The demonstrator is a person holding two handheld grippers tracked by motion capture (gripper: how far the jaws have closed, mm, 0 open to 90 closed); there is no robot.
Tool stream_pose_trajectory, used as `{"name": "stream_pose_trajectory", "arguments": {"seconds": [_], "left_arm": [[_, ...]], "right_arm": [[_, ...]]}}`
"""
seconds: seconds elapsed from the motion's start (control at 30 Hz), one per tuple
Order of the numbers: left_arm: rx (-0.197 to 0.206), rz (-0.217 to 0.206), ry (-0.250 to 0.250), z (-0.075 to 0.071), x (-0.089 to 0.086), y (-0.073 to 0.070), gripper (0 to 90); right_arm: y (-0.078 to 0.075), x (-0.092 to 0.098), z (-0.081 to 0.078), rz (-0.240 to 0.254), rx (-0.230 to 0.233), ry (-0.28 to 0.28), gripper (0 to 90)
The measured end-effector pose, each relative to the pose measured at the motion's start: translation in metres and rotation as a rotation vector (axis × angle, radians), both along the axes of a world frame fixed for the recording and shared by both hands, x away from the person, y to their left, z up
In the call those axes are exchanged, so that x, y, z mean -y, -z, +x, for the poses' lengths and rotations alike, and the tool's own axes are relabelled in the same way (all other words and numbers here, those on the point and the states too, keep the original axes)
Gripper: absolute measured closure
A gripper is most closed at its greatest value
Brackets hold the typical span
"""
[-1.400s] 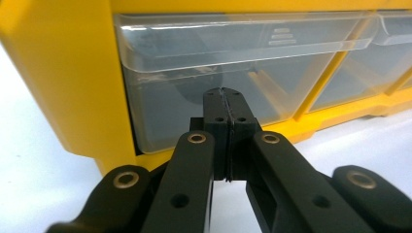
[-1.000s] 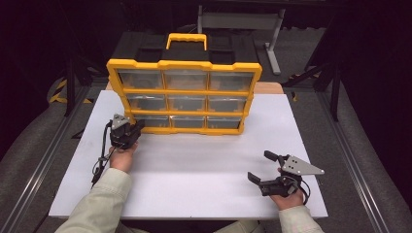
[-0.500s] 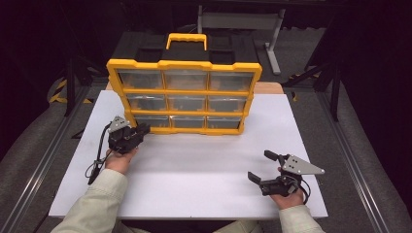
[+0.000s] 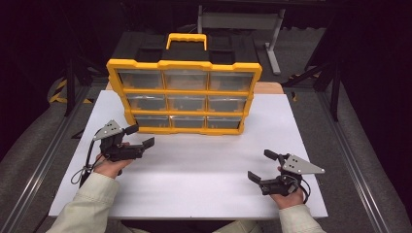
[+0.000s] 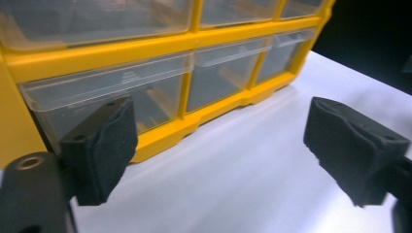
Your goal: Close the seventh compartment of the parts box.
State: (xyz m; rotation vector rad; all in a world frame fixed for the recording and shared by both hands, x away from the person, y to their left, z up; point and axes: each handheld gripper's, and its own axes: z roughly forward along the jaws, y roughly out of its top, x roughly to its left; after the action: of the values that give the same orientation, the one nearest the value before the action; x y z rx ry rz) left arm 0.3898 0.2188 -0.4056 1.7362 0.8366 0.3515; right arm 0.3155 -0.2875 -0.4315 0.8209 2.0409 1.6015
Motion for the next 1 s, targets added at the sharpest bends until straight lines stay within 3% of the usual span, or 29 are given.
{"name": "stream_pose_trajectory", "arguments": {"seconds": [0.1, 0.23, 0.53, 1.0], "left_arm": [[0.019, 0.02, 0.016, -0.007, -0.002, -0.004, 8.6], [0.035, 0.013, 0.045, -0.016, -0.009, -0.007, 5.9], [0.023, -0.034, 0.074, -0.036, -0.023, -0.015, 2.5], [0.018, -0.021, 0.068, -0.061, -0.033, -0.013, 2.1]], "right_arm": [[0.0, 0.0, 0.0, -0.003, 0.0, 0.001, 1.2], [-0.001, 0.0, 0.0, -0.001, -0.001, 0.0, 1.2], [-0.001, 0.001, -0.001, -0.003, 0.003, 0.004, 1.2], [-0.002, 0.0, -0.001, -0.002, 0.008, 0.001, 1.2]]}}
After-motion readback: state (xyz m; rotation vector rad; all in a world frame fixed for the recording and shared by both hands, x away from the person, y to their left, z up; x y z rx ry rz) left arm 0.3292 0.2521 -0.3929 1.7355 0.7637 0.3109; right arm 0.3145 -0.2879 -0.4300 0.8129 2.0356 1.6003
